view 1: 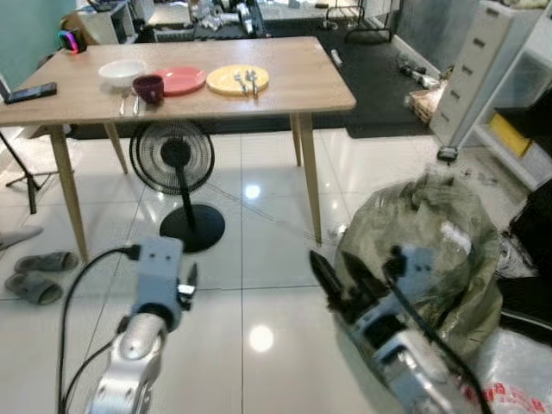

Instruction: Setting the table

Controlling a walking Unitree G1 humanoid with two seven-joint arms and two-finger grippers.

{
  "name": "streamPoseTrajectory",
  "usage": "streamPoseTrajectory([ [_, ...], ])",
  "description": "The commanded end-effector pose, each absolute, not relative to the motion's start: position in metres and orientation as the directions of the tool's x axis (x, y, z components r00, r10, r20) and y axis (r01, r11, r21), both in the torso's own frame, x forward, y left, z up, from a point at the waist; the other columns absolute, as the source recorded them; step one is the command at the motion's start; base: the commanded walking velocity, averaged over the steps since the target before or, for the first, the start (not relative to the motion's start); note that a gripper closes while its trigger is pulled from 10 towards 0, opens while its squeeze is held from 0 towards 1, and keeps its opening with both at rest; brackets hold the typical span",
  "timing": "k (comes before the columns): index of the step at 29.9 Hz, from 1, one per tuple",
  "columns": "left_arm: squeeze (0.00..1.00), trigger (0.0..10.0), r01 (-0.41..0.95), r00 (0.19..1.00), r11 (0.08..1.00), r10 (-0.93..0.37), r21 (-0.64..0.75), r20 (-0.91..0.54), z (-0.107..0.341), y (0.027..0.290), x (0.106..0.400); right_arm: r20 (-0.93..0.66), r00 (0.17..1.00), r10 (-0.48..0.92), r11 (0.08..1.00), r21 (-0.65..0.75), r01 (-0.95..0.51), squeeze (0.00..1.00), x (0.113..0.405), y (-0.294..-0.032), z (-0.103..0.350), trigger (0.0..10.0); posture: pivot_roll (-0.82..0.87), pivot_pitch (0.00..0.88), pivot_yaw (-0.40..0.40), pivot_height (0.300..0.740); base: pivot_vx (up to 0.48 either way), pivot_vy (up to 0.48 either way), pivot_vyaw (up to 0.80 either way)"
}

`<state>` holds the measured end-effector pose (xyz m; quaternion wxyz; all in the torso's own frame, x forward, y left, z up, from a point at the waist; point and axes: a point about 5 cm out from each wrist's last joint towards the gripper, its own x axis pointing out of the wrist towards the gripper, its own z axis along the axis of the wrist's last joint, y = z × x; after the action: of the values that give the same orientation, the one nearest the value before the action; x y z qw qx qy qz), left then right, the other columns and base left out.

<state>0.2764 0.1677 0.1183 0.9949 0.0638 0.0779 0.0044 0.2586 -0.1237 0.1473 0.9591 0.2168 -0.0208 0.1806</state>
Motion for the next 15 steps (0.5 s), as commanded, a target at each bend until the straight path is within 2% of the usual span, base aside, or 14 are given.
streamPoseTrajectory([
  [1,0.00,10.0,-0.008,0.985,0.990,0.031,0.138,-0.168,0.1146,0.1698,0.2754,0.102,0.936,0.337,0.840,0.416,-0.348,0.00,0.2574,-0.1214,0.1429,10.0,-0.03,0.000,0.085,0.740,0.465,0.000,0.00],
  [15,0.00,10.0,0.004,0.990,0.987,0.019,0.162,-0.140,0.1188,0.1672,0.2773,0.119,0.949,0.293,0.844,0.434,-0.315,0.00,0.2646,-0.1261,0.1448,10.0,-0.02,0.000,0.090,0.740,0.465,0.000,0.00],
])
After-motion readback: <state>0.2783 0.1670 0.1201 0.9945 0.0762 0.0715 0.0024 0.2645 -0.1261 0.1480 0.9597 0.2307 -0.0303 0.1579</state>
